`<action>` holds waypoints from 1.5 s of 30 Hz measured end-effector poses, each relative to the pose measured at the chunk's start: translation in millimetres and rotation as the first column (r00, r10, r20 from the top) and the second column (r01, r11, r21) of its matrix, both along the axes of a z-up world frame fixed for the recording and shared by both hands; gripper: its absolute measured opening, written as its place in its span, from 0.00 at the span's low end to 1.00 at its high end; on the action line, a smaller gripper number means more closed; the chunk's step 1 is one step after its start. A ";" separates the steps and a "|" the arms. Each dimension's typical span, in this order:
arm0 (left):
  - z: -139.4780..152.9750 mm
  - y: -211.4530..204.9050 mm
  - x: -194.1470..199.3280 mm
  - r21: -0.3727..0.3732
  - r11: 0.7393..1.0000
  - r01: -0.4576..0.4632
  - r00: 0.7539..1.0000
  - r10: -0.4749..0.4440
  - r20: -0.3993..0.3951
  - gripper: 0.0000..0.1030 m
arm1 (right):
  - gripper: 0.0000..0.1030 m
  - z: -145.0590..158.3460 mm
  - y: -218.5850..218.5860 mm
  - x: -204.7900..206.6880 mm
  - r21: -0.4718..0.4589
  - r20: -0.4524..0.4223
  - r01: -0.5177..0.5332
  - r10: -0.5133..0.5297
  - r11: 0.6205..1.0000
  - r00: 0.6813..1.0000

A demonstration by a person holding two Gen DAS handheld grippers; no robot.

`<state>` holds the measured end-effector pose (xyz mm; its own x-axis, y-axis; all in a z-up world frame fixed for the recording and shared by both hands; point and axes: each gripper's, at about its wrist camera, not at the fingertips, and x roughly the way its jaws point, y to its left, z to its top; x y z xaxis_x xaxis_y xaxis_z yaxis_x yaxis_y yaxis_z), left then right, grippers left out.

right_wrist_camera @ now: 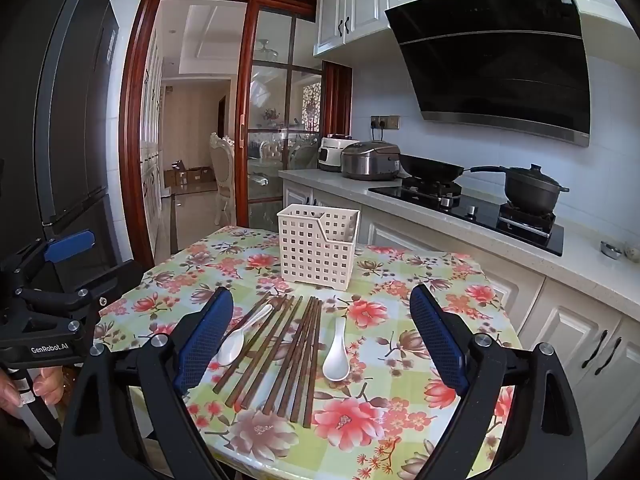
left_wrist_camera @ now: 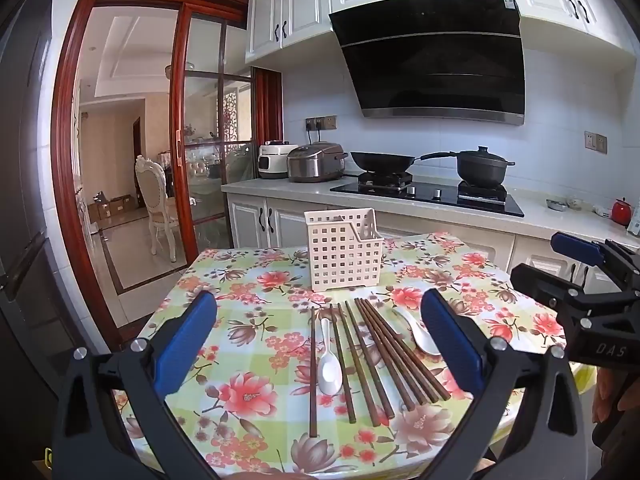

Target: Organize utensils

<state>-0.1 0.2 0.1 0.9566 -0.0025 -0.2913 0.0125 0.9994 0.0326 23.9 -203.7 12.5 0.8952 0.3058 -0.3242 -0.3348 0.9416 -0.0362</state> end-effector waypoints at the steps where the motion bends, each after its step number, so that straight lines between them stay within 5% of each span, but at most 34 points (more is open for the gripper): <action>1: 0.0 -0.1 0.1 0.001 1.000 -0.001 1.000 0.001 -0.001 0.96 | 0.82 -0.1 0.0 -0.2 0.001 0.003 0.000 0.000 1.000 1.000; 45: 3.1 0.8 -2.3 0.007 1.000 -0.006 1.000 0.006 0.002 0.96 | 0.82 -3.9 3.0 0.5 0.018 -0.012 -0.012 0.012 1.000 1.000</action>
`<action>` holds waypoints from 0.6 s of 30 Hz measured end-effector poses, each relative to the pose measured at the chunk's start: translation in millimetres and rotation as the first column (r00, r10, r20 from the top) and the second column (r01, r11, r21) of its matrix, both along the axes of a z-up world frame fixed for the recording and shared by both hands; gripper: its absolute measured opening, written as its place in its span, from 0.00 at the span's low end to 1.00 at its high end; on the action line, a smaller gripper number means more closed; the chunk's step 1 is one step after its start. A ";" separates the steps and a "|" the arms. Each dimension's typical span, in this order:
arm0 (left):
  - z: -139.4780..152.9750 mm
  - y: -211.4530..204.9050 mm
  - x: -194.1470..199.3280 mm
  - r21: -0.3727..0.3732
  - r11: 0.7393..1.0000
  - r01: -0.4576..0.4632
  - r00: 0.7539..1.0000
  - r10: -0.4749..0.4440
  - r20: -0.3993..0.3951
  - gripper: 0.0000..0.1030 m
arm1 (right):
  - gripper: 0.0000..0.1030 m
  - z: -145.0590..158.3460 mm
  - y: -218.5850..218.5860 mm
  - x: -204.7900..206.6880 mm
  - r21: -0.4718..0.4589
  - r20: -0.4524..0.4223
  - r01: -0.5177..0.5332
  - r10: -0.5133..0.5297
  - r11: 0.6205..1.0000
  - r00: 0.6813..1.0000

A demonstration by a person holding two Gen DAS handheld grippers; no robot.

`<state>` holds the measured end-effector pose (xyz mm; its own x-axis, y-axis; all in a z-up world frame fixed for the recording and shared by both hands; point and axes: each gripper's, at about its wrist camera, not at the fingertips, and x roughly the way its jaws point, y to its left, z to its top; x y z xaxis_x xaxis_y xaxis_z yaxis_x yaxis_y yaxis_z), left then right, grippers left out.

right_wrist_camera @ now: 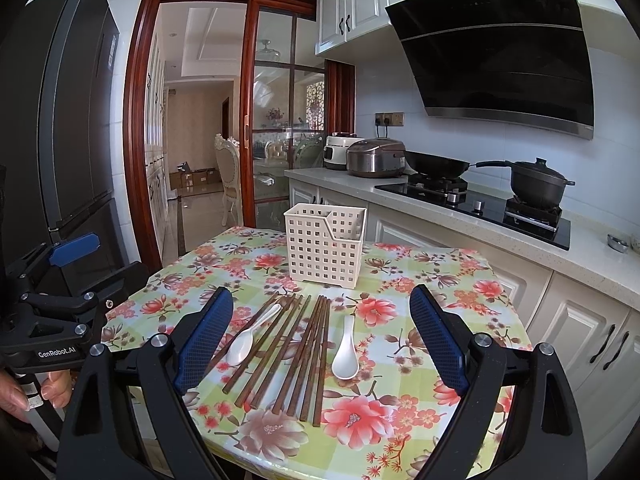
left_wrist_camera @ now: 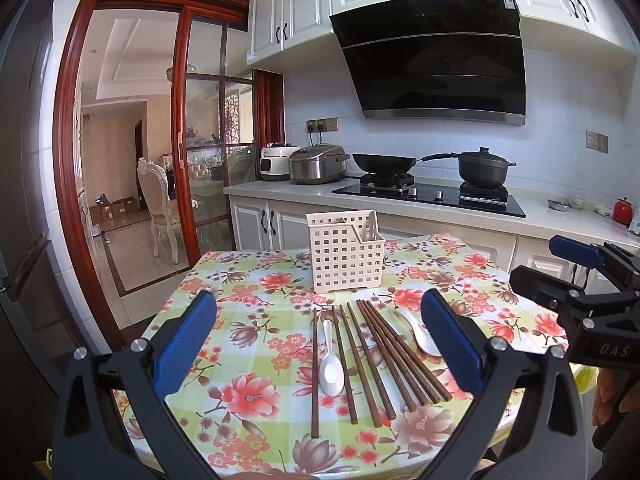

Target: Organize utensils

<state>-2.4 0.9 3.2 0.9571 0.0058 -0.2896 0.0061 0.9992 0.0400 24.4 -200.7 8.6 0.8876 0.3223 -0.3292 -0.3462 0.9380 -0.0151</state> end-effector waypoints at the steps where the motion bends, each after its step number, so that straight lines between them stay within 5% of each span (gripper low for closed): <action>1: -0.2 0.2 0.3 0.000 1.000 0.001 1.000 -0.001 0.000 0.96 | 0.82 -0.3 0.4 0.1 0.001 0.000 0.000 0.000 1.000 1.000; 18: -2.8 -0.3 1.3 -0.002 1.000 0.004 1.000 -0.004 -0.006 0.96 | 0.82 -2.7 3.2 1.5 0.005 -0.006 -0.002 0.002 1.000 1.000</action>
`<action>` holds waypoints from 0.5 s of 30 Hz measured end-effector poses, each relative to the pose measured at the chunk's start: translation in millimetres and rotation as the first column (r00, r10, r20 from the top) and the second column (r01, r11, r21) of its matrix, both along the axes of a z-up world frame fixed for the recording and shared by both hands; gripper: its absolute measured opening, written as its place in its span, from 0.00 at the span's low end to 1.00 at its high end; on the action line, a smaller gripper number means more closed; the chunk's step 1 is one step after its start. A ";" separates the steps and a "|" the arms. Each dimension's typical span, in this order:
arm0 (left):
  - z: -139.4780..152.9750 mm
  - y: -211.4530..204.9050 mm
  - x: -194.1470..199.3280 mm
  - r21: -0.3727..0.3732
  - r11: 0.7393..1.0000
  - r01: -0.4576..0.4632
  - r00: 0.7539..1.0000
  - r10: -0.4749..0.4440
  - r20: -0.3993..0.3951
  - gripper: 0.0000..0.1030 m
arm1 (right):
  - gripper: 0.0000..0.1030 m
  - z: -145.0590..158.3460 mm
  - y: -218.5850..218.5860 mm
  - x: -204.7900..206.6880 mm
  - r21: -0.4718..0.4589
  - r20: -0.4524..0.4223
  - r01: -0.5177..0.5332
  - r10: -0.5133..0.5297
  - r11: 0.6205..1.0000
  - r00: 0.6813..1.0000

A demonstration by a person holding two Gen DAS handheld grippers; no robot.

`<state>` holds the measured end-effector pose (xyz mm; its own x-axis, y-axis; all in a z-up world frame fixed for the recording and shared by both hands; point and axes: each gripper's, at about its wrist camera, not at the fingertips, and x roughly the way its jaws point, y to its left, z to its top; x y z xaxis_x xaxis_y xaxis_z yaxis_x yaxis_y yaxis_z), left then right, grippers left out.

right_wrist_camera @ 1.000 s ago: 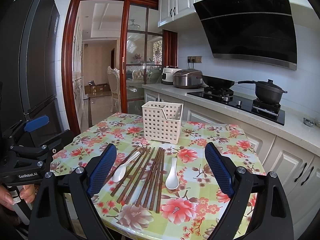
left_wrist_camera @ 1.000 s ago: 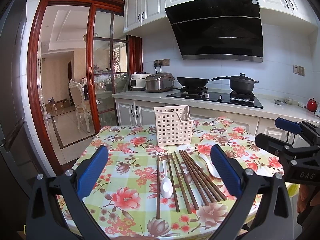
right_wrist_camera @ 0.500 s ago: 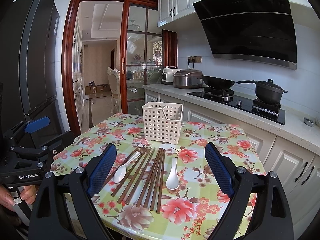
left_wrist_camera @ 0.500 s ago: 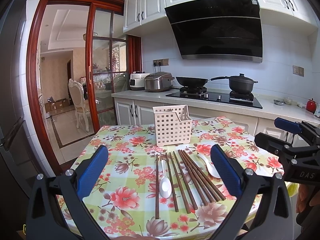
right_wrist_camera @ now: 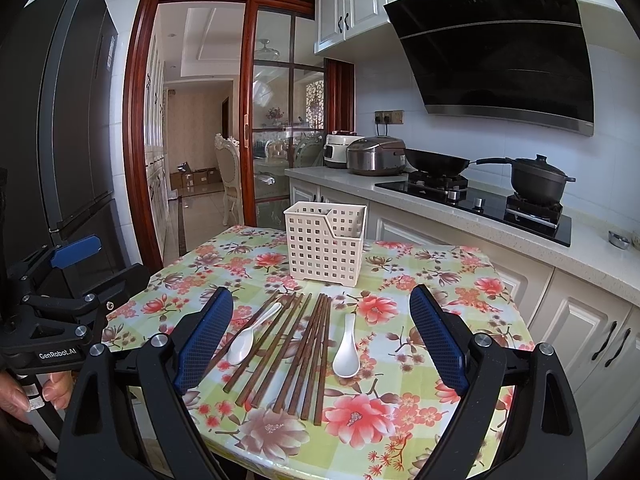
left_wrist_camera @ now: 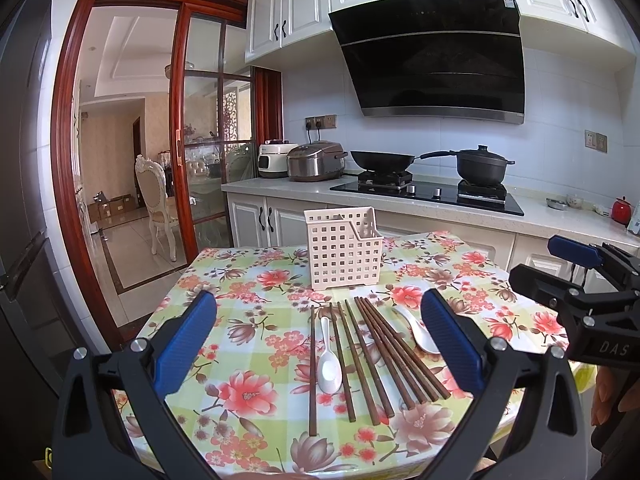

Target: Organize utensils

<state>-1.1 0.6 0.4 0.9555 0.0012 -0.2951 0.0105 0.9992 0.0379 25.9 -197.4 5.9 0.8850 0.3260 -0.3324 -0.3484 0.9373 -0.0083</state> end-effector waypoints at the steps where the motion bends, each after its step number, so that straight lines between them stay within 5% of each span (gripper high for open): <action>1: -0.7 -0.1 0.8 -0.001 1.000 0.000 1.000 0.000 -0.001 0.96 | 0.82 -0.1 0.0 0.0 0.000 0.000 0.000 0.000 1.000 1.000; 15: -3.9 -1.1 1.9 -0.006 1.000 0.002 1.000 -0.002 -0.005 0.96 | 0.82 -4.5 -1.9 0.3 0.008 -0.004 -0.002 0.002 1.000 1.000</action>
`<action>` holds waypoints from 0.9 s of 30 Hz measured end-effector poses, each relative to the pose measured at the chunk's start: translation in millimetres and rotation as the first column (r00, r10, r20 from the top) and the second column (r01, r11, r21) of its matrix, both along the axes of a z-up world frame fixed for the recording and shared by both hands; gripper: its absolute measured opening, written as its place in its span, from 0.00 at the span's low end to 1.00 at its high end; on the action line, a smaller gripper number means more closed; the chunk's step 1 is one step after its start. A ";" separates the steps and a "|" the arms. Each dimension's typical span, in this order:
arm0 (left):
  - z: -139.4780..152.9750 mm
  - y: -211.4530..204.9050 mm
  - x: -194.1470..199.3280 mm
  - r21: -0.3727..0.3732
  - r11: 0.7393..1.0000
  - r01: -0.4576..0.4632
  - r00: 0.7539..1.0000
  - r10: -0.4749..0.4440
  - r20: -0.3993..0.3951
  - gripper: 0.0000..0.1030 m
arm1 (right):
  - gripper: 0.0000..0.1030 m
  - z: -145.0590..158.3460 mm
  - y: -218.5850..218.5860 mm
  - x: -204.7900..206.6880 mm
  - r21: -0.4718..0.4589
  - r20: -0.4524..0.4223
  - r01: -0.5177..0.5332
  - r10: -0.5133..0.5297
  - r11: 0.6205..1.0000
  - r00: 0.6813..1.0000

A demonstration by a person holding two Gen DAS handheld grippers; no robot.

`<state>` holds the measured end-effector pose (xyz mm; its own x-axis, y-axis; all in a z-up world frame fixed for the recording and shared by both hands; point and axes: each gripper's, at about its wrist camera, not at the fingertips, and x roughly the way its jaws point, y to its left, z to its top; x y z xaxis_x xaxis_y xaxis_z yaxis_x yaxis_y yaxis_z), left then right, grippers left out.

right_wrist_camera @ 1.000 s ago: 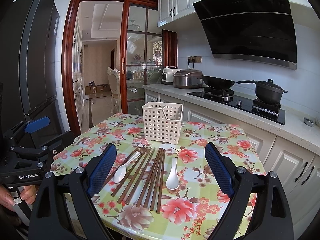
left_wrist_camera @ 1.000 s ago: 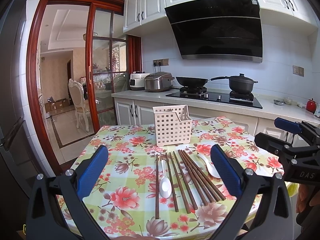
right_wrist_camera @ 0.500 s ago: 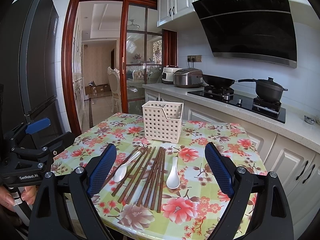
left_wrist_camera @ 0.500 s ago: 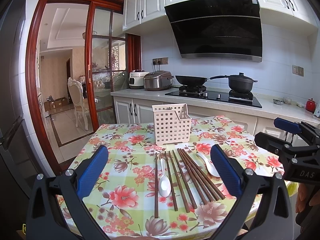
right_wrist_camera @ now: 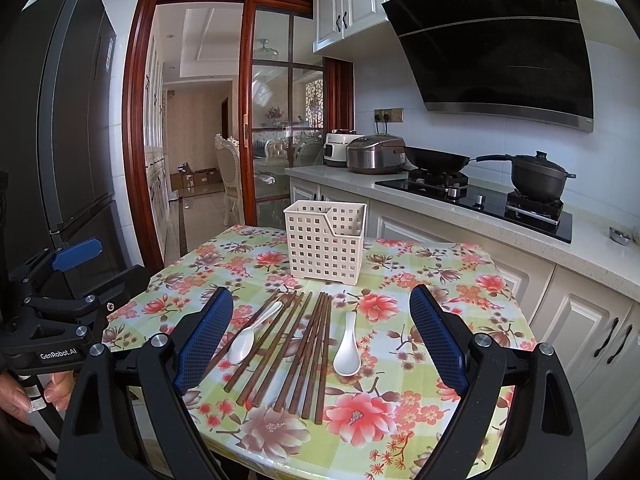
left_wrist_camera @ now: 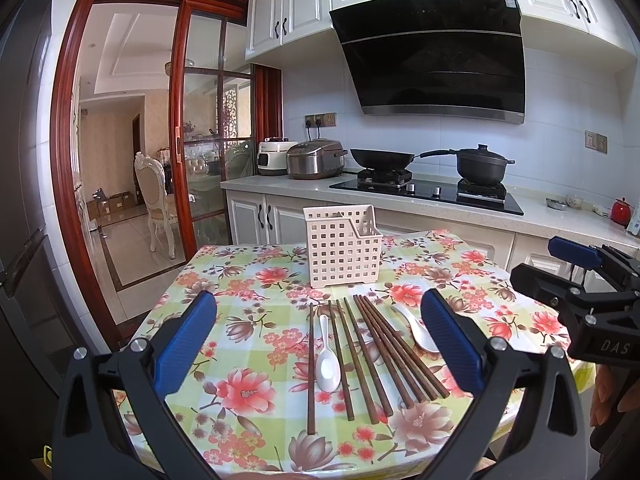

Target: Organize utensils

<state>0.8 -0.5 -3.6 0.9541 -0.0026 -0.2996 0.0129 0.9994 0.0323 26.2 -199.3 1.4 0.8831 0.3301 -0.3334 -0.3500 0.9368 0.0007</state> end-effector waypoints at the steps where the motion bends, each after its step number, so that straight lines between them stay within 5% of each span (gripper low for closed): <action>1: 0.0 -0.1 0.0 0.000 1.000 0.000 1.000 0.000 0.000 0.96 | 0.82 0.0 0.2 0.0 0.000 -0.001 0.000 0.000 1.000 1.000; 19: -12.1 1.9 9.7 -0.029 0.999 0.023 0.999 -0.024 -0.045 0.96 | 0.82 -8.9 -1.9 6.4 0.015 -0.045 0.006 -0.006 1.000 0.999; 27: -31.7 8.5 30.6 -0.054 0.998 0.039 0.989 -0.046 -0.139 0.96 | 0.82 -34.5 -10.5 35.2 -0.011 -0.164 0.062 -0.063 0.998 0.984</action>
<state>31.4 8.1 -35.3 0.9014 -0.0614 -0.4286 0.0565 0.9981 -0.0241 61.4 -209.8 -33.1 0.8349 0.2740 -0.4773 -0.2866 0.9569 0.0481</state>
